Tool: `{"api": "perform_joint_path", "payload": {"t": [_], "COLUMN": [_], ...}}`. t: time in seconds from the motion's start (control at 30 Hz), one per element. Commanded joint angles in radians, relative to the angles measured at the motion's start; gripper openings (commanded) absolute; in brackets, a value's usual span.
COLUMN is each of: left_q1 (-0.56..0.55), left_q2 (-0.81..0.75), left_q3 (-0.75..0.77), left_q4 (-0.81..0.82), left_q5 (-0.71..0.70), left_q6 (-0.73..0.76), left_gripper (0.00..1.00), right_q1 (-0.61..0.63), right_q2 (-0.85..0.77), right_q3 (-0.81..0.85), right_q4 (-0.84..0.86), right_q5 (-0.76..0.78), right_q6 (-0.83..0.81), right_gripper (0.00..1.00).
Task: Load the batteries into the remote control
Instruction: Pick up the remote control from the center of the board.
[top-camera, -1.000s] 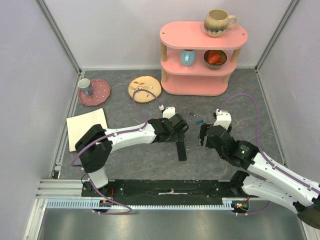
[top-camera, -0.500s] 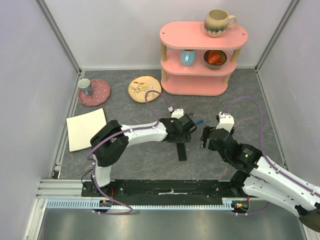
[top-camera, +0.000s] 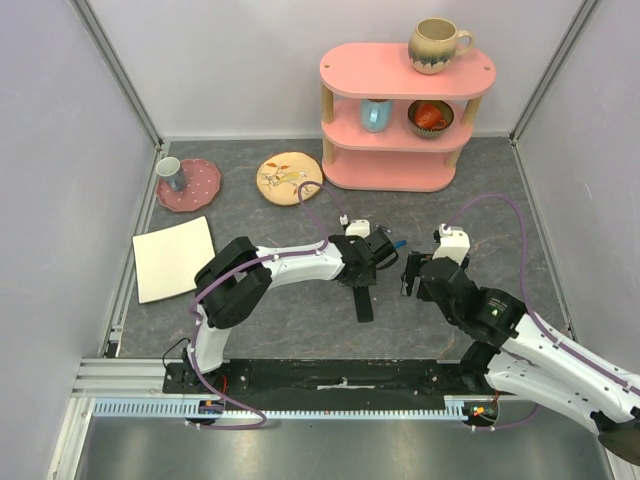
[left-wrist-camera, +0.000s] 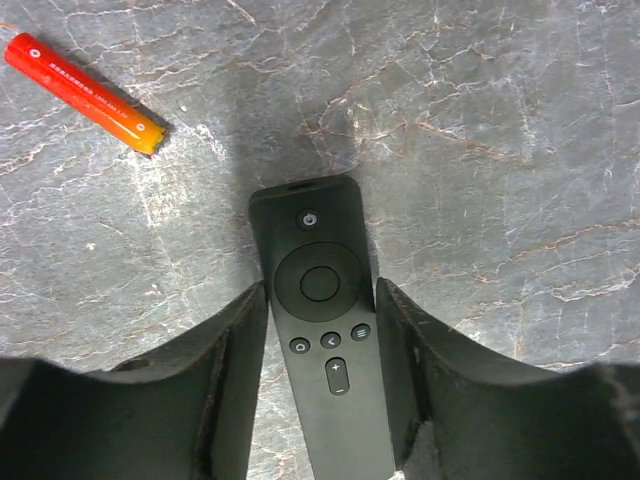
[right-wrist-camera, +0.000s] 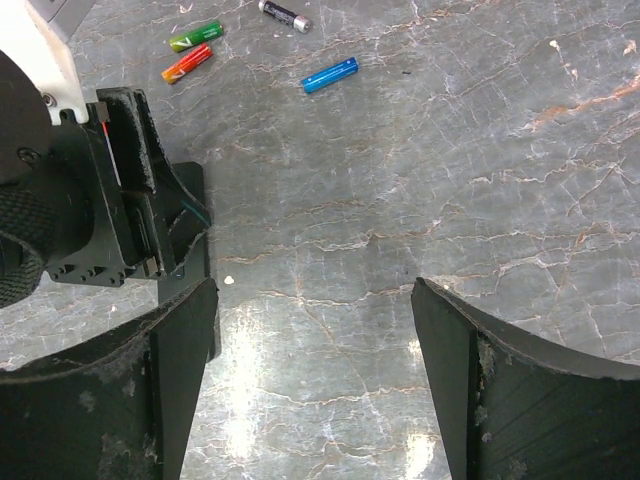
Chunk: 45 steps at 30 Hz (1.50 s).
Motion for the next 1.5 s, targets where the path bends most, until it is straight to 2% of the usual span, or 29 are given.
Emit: {"api": "perform_joint_path", "payload": {"t": [0.0,0.1,0.17,0.37,0.57,0.67,0.7,0.8,0.87,0.97,1.07,1.1,1.17,1.2,1.23,1.33,1.47], "left_q1": [-0.005,-0.004,-0.005,-0.005,-0.004,-0.004,-0.005,-0.005,-0.004,-0.002,0.013,0.022,0.061,0.076,0.111,0.162,0.211], "left_q2": [0.043,0.043,0.048,0.087,0.104,0.109,0.107,0.052,-0.009,-0.193,-0.395,-0.507,-0.624,-0.696,-0.812,-1.017,-1.185], "left_q3": [0.008,-0.007,-0.009,0.03,0.034,0.031,0.03,0.001,-0.05,-0.148,-0.281,-0.364,-0.483,-0.624,-0.697,-0.924,-1.032], "left_q4": [-0.027,-0.02,-0.021,-0.082,-0.118,-0.116,-0.115,-0.069,-0.018,0.1,0.245,0.284,0.484,0.569,0.79,1.087,1.173], "left_q5": [-0.002,0.006,0.009,-0.009,-0.023,-0.015,-0.012,-0.011,-0.023,-0.037,-0.022,-0.014,0.059,0.096,0.177,0.282,0.363], "left_q6": [-0.038,-0.03,-0.02,-0.007,-0.007,-0.006,-0.001,0.008,0.02,0.066,0.112,0.109,0.111,0.106,0.099,0.1,0.128], "left_gripper": [0.48,0.43,0.43,0.55,0.53,0.43,0.26,0.02,0.02,0.02,0.02,0.02,0.02,0.02,0.02,0.02,0.02], "right_q1": [0.003,0.003,0.003,0.003,0.003,0.003,0.002,0.003,0.002,0.003,0.003,0.002,0.003,0.002,0.0,0.002,0.002], "right_q2": [-0.017,-0.024,-0.027,-0.036,-0.042,-0.044,-0.042,-0.044,-0.047,-0.045,-0.056,-0.062,-0.079,-0.08,-0.077,-0.051,-0.025], "right_q3": [0.017,0.024,0.03,0.038,0.035,0.035,0.037,0.047,0.066,0.092,0.087,0.078,0.05,0.044,0.04,0.021,-0.023], "right_q4": [-0.003,-0.009,-0.015,-0.025,-0.029,-0.028,-0.026,-0.028,-0.025,-0.008,0.047,0.11,0.188,0.257,0.292,0.431,0.601], "right_q5": [0.011,0.009,0.009,0.011,0.011,0.011,0.011,0.006,0.007,0.0,-0.058,-0.09,-0.218,-0.256,-0.358,-0.477,-0.63], "right_q6": [0.015,0.015,0.015,0.018,0.022,0.018,0.018,0.017,0.011,-0.003,0.006,0.006,0.006,0.011,0.006,0.009,0.023], "right_gripper": [0.86,0.86,0.86,0.86,0.86,0.86,0.86,0.86,0.86,0.87,0.94,0.95,0.96,0.97,0.97,0.98,0.98]}}
